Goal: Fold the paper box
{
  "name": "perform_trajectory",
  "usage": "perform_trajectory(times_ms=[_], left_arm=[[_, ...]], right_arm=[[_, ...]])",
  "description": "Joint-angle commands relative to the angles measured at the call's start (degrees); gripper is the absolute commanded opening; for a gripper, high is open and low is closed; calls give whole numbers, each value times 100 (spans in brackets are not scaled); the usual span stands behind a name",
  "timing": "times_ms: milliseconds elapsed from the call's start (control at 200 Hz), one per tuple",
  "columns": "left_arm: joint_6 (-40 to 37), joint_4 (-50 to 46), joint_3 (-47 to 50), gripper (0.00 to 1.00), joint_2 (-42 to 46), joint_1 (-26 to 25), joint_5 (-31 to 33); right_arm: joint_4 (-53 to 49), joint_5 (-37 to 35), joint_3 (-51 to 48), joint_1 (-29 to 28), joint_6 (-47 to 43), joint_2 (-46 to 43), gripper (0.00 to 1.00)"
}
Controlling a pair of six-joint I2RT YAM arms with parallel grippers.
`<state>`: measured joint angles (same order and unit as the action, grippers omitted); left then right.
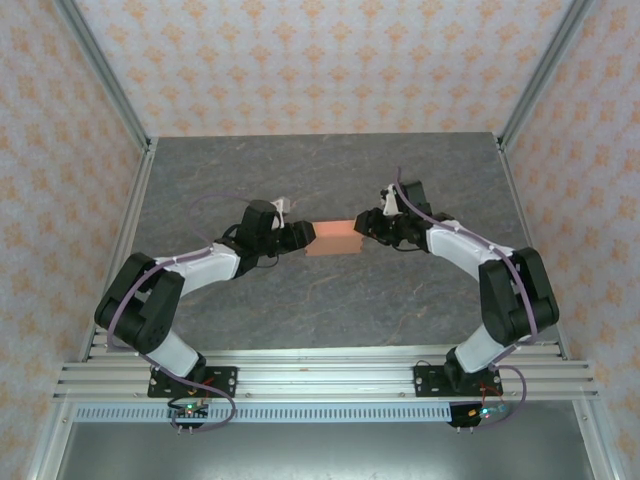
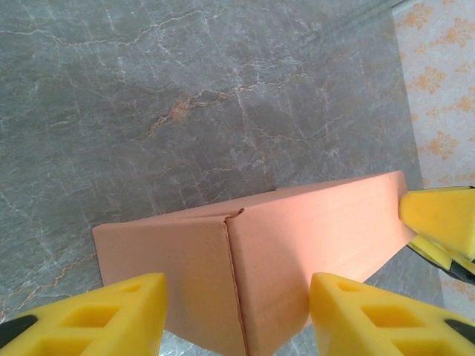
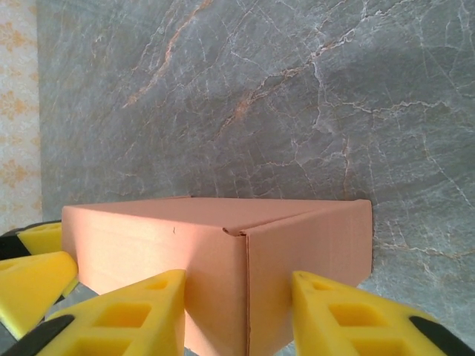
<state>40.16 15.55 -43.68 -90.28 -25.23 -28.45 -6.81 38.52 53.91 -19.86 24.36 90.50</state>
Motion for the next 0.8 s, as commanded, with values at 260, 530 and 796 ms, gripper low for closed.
perform_trajectory(times_ms=[260,530,796], left_arm=[[-420,257,813,52,258,-354,129],[-325,415,1204,53,597,-654,571],[-554,51,899,53,517,-706,903]], right_arm=[[26,199,-771,-144,-645,-537,33],[218,-6,-1274,-349,-870,-872,33],[559,-308,-1249,-432,-716,-609,33]])
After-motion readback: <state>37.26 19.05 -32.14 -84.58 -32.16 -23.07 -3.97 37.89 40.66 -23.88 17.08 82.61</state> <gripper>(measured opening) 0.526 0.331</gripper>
